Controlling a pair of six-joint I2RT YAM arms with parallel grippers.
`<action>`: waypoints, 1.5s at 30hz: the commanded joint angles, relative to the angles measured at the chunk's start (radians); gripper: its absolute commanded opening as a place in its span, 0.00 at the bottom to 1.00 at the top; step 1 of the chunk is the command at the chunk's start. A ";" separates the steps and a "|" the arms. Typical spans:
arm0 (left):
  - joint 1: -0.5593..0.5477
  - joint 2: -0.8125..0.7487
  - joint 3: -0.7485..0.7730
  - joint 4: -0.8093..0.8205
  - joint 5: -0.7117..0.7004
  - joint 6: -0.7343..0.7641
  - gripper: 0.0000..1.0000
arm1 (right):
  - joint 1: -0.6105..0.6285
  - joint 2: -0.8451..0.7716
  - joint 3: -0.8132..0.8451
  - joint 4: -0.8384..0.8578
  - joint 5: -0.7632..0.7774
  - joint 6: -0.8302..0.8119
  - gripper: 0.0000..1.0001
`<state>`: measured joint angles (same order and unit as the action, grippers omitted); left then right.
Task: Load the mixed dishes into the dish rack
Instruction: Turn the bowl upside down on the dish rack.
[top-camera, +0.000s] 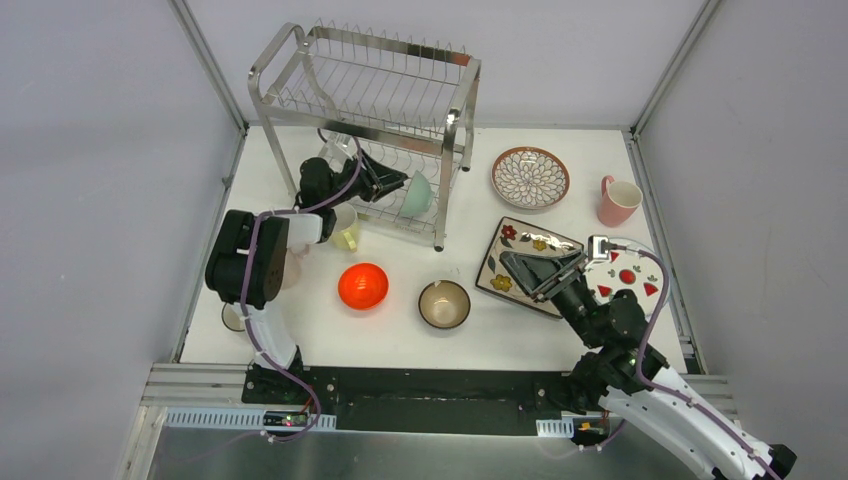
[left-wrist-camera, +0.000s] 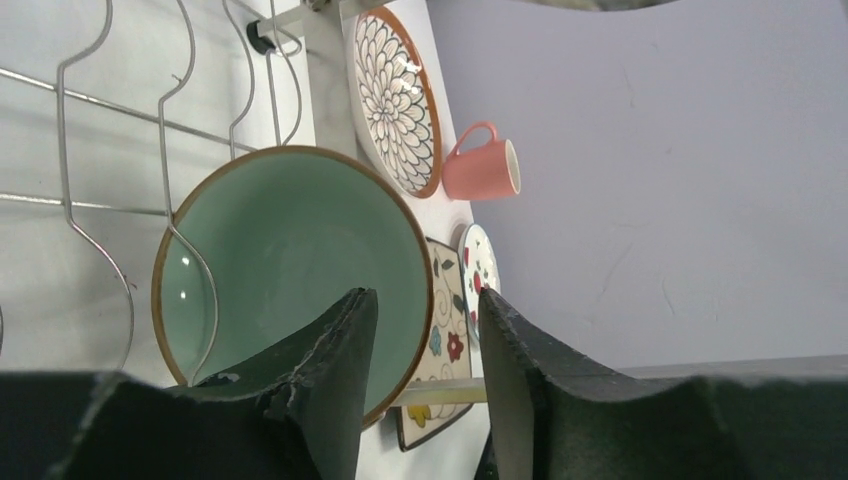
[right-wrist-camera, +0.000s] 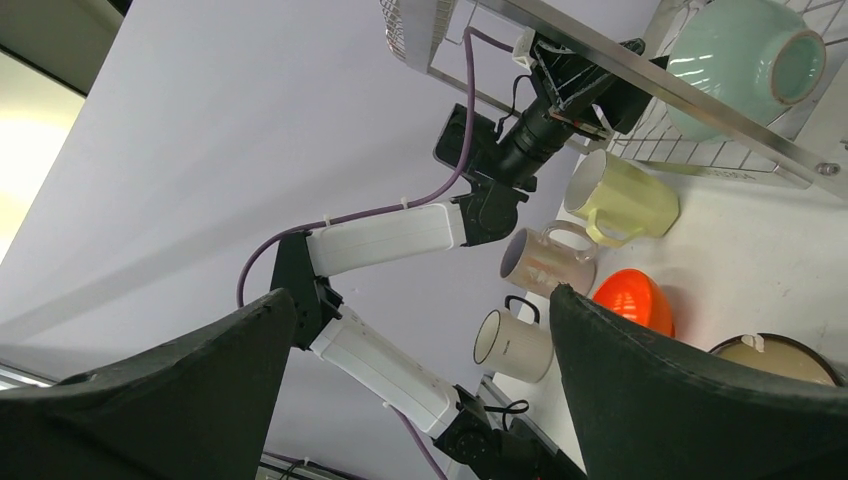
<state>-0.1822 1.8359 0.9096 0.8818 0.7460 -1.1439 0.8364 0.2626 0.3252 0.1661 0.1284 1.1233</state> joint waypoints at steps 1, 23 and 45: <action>-0.011 -0.071 0.004 -0.044 0.050 0.105 0.46 | 0.000 -0.030 0.019 -0.009 0.019 -0.020 1.00; -0.063 -0.123 0.106 -0.412 -0.004 0.414 0.32 | 0.000 -0.058 0.003 -0.024 0.033 -0.015 1.00; -0.039 -0.141 0.076 -0.509 -0.130 0.357 0.00 | 0.000 -0.057 0.015 -0.026 0.044 -0.042 1.00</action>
<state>-0.2413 1.7309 1.0088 0.4271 0.6872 -0.7555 0.8364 0.2161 0.3252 0.1276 0.1619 1.0981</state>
